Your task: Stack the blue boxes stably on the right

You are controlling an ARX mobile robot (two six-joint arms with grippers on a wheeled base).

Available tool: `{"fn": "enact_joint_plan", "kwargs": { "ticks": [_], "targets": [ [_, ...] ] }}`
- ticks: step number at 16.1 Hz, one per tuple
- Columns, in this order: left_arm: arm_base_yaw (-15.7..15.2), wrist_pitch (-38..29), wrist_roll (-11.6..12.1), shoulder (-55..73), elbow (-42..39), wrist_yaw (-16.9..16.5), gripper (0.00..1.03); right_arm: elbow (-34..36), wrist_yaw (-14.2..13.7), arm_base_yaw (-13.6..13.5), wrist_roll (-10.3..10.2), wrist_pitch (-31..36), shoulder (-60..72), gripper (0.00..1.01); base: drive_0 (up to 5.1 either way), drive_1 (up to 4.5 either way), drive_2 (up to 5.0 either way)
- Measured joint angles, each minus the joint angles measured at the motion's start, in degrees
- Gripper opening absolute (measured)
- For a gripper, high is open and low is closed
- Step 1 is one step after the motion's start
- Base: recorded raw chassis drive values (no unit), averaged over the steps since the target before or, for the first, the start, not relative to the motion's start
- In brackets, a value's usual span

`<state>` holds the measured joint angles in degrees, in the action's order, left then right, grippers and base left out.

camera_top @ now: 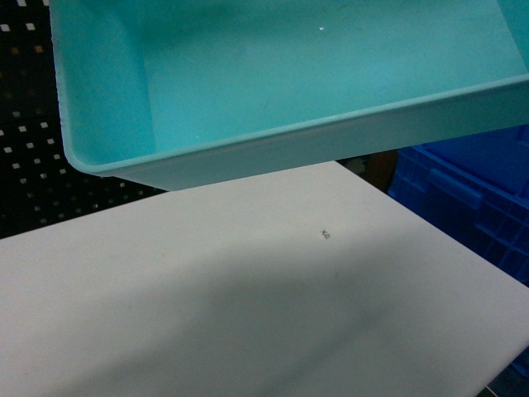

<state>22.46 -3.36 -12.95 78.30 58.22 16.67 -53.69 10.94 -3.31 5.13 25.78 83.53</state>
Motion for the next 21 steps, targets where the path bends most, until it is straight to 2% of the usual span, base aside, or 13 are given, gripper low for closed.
{"fn": "enact_joint_plan", "kwargs": {
  "ticks": [21],
  "targets": [
    [-0.33,0.09,0.15,0.00,0.00,-0.24,0.02,0.00,0.07,-0.11,-0.17,0.17,0.00,0.07,-1.6,-1.59,-1.6]
  ]
}}
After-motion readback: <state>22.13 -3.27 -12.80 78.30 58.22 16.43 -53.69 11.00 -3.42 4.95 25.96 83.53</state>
